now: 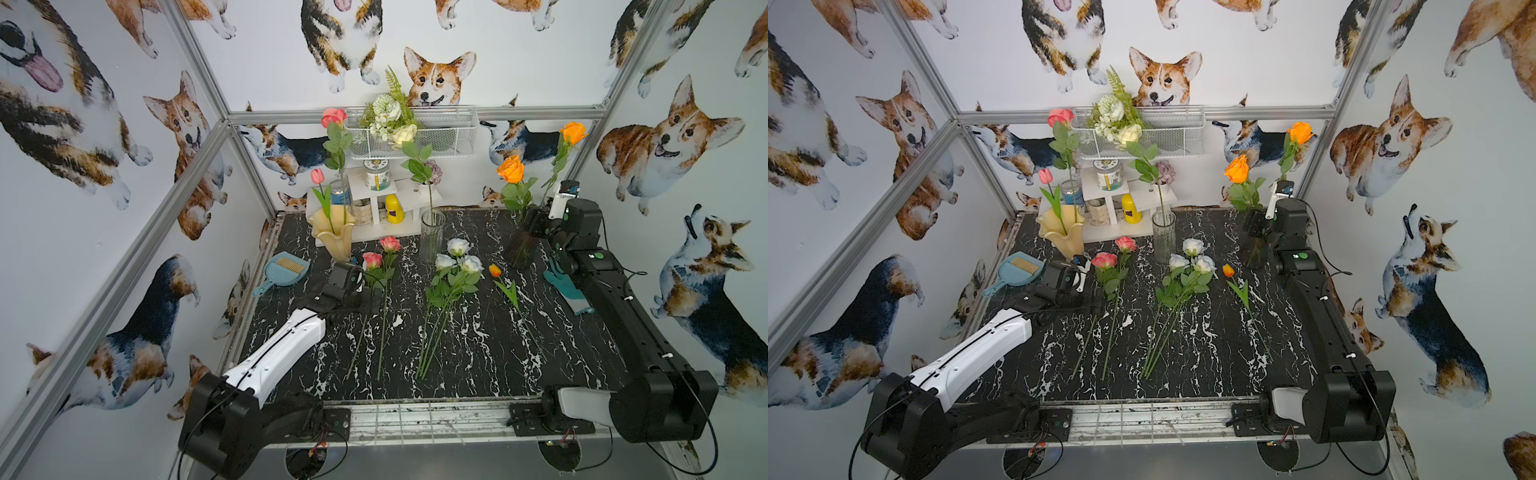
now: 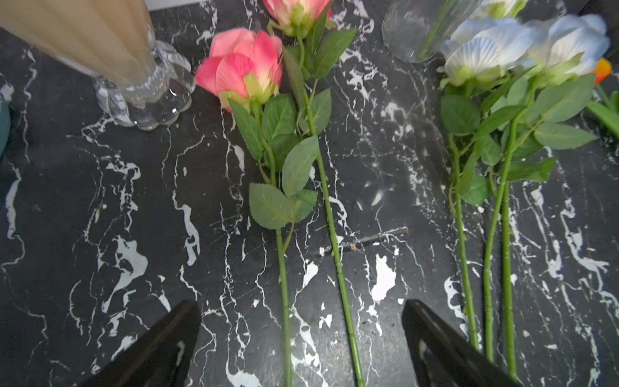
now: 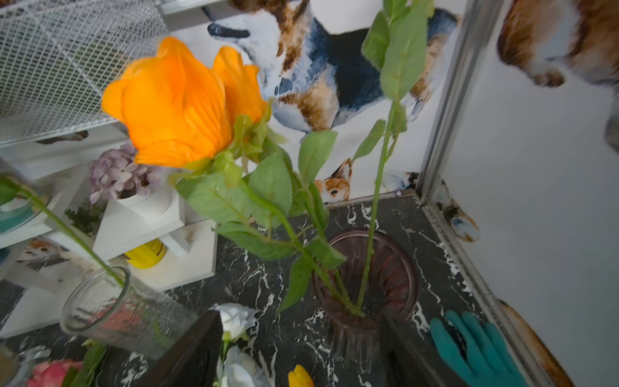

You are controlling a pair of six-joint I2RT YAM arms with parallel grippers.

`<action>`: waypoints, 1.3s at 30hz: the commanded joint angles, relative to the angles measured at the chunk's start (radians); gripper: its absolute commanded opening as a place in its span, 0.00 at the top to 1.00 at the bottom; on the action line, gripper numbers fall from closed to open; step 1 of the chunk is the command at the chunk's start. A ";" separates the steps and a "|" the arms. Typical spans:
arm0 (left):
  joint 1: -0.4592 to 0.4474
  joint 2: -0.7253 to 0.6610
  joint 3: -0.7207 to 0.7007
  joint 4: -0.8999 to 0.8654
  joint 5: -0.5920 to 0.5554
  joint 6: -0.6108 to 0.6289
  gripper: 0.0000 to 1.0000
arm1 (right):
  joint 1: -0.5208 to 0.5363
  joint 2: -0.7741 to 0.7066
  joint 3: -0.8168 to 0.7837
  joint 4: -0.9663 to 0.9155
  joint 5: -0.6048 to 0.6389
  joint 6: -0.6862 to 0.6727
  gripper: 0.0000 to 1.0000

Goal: Arrange the flowers in different vases according to their variety
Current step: Insert the flower into the vase, then pick up the flower at the center of the board.

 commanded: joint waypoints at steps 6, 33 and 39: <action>-0.002 0.114 0.026 -0.087 -0.012 -0.012 0.04 | 0.066 -0.058 -0.093 -0.122 -0.200 0.055 0.22; -0.003 0.457 0.122 -0.114 -0.079 -0.001 0.45 | 0.074 -0.285 -0.286 -0.168 -0.379 0.113 0.24; -0.004 0.468 0.120 -0.108 -0.077 -0.003 0.57 | 0.074 -0.292 -0.293 -0.163 -0.377 0.116 0.24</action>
